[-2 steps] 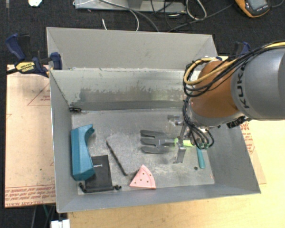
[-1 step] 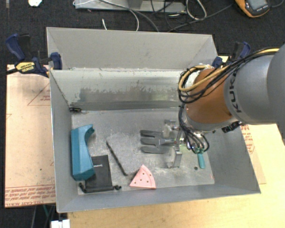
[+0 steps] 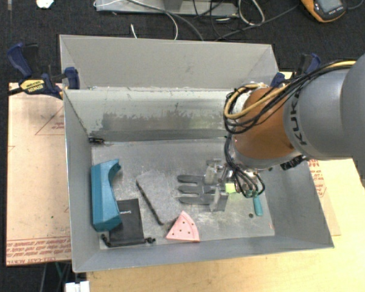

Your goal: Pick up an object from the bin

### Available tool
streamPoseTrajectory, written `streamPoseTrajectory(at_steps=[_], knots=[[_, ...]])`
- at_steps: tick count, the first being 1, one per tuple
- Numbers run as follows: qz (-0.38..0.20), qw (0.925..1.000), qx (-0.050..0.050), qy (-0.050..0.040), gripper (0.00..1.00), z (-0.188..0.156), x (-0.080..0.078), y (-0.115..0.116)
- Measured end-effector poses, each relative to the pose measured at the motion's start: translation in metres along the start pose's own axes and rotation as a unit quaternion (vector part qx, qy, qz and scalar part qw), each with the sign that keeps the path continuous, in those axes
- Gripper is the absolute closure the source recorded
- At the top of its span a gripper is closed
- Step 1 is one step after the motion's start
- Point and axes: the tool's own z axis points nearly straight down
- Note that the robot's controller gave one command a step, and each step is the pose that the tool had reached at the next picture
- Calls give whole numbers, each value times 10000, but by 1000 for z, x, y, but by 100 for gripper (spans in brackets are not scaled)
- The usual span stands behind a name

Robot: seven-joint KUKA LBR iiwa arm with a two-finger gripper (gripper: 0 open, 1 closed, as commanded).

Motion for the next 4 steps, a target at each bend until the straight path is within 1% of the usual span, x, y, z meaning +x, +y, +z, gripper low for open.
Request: streamPoseTrajectory(at_steps=[2, 3, 4], knots=[[-47, 10000, 2, -8, 100, 0, 0, 0], [-408, 9992, -15, 1, 100, 0, -13, -5], [-764, 9971, -23, -27, 100, -1, -21, -27]])
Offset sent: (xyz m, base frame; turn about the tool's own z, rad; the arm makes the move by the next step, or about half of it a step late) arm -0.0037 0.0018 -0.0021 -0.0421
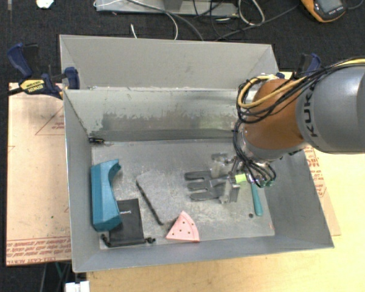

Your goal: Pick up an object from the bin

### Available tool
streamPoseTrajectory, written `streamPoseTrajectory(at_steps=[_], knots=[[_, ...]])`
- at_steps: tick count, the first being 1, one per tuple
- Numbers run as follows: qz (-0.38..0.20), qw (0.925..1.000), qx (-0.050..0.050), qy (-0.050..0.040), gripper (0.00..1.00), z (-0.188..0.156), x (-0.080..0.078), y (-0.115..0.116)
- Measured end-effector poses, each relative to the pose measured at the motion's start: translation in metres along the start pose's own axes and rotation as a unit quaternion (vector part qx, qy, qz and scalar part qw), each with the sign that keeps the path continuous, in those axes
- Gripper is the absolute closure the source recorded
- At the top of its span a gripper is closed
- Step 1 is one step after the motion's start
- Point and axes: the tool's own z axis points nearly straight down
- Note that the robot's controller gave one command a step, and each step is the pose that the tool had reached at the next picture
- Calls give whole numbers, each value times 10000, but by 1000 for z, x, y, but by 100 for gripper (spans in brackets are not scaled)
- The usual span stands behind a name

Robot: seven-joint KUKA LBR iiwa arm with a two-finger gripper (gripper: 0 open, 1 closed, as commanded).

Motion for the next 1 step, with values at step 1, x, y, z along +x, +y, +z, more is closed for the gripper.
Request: streamPoseTrajectory(at_steps=[1], knots=[[-294, 9996, -6, 9, 100, 1, -32, -4]])
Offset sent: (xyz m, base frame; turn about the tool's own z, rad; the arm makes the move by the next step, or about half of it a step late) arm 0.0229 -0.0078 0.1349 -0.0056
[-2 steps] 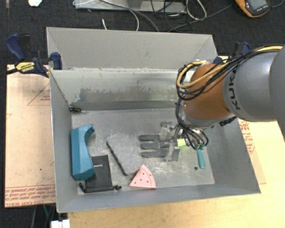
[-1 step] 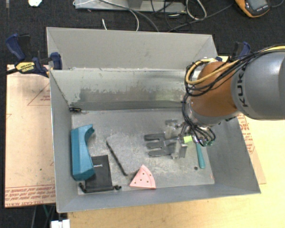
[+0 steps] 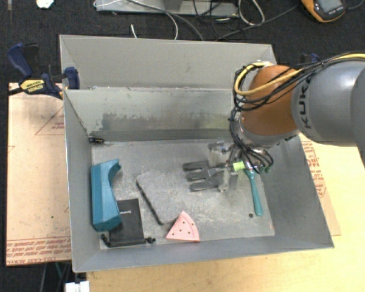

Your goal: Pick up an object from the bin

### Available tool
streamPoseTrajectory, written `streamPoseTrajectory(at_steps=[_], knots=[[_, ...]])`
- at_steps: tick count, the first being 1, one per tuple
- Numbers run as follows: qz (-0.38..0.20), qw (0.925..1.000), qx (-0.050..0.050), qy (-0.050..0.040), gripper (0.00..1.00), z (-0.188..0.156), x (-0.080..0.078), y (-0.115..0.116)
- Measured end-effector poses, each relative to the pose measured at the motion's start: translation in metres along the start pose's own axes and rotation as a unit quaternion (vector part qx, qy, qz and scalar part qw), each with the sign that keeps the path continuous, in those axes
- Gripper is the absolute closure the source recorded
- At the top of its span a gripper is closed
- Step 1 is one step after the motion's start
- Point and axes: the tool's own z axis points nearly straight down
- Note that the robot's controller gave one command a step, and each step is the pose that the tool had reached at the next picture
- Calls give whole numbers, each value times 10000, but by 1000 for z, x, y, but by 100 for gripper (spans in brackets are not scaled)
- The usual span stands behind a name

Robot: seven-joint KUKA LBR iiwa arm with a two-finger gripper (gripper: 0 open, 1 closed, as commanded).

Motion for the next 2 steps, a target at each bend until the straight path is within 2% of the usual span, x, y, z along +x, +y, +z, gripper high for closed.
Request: streamPoseTrajectory(at_steps=[1, 2], knots=[[88, 10000, -8, 29, 100, -62, 5, -1], [123, 9999, -5, 18, 100, -153, -9, -4]])
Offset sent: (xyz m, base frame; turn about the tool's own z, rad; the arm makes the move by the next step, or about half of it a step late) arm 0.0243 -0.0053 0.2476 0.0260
